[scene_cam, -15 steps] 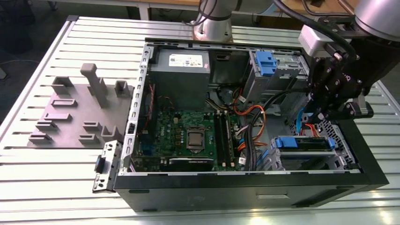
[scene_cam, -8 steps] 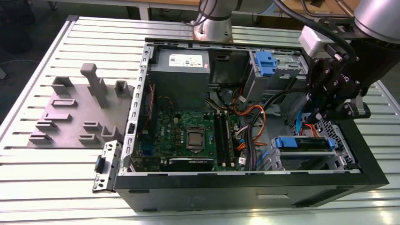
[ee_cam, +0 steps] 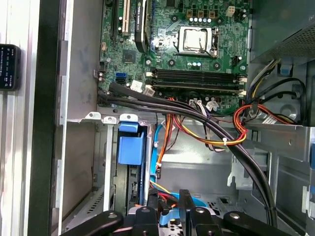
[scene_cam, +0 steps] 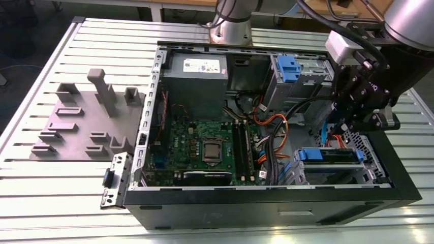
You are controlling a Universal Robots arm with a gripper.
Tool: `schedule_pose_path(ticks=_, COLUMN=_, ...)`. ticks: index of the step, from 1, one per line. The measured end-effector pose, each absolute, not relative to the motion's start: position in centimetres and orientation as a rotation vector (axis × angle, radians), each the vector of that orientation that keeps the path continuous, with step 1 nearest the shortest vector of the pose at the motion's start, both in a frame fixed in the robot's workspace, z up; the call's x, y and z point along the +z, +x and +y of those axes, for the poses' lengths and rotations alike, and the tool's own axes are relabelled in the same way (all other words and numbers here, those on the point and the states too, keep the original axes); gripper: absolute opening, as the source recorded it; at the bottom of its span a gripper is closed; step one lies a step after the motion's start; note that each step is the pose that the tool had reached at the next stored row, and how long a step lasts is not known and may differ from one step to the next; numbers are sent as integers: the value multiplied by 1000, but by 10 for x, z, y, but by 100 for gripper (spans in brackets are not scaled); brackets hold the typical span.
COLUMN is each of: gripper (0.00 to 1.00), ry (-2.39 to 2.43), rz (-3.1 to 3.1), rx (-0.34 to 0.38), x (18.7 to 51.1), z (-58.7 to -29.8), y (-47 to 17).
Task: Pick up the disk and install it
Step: 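Insert the second disk wire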
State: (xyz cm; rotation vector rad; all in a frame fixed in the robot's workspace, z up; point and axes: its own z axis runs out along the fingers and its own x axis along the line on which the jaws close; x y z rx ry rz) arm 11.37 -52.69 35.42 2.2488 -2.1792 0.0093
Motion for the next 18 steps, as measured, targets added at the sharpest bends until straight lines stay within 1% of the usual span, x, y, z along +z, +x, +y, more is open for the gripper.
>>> schedule_pose_path(ticks=5, gripper=30, ry=2249, rz=-2179, rx=9, x=354, z=-527, y=114)
schedule_pose_path(ticks=7, gripper=17, ry=2249, rz=-2179, rx=9, x=354, z=-527, y=114)
schedule_pose_path(ticks=18, gripper=16, ry=2251, rz=-2178, rx=11, x=354, z=-529, y=113)
